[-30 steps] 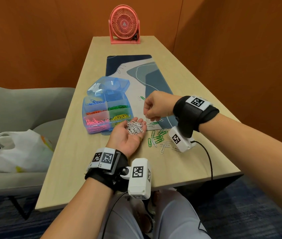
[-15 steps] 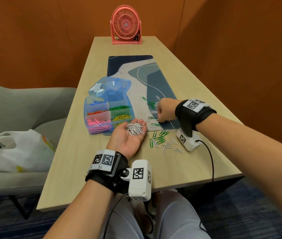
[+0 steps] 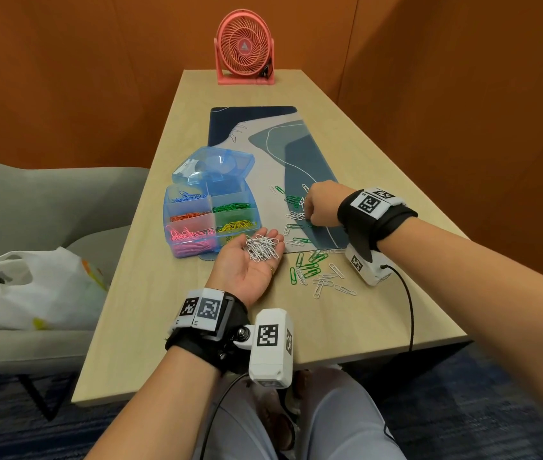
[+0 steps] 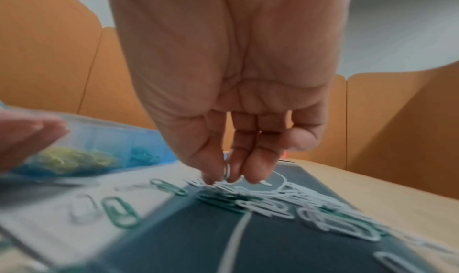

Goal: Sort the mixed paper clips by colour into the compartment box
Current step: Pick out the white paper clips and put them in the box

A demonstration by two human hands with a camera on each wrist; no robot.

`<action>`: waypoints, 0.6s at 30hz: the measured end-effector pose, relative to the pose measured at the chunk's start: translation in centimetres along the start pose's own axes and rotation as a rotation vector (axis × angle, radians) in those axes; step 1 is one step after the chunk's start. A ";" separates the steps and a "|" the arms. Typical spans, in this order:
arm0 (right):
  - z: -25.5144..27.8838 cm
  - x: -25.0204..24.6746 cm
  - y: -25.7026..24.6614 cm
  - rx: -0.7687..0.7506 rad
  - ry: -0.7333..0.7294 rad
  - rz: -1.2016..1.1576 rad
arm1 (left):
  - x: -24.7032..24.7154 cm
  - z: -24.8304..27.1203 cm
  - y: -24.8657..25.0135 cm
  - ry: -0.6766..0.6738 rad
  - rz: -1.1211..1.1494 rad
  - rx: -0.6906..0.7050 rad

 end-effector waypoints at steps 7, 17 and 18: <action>-0.7 0.8 -1.0 -0.009 -0.035 0.021 | 0.1 0.0 0.1 0.009 0.001 0.011; -0.8 1.0 -2.1 -0.169 -0.041 0.008 | 0.1 0.1 0.1 -0.018 0.006 0.009; -0.8 1.1 -2.4 -0.178 -0.056 0.027 | 0.0 0.1 0.1 -0.020 0.006 0.009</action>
Point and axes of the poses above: each hand's wrist, its own z-axis away from the middle knuckle, its own x-axis out of the palm, y = z × x, the point moved 3 cm from there along -z, towards the middle knuckle, and after that the axes turned 12 degrees about -z, right-handed, at the moved point
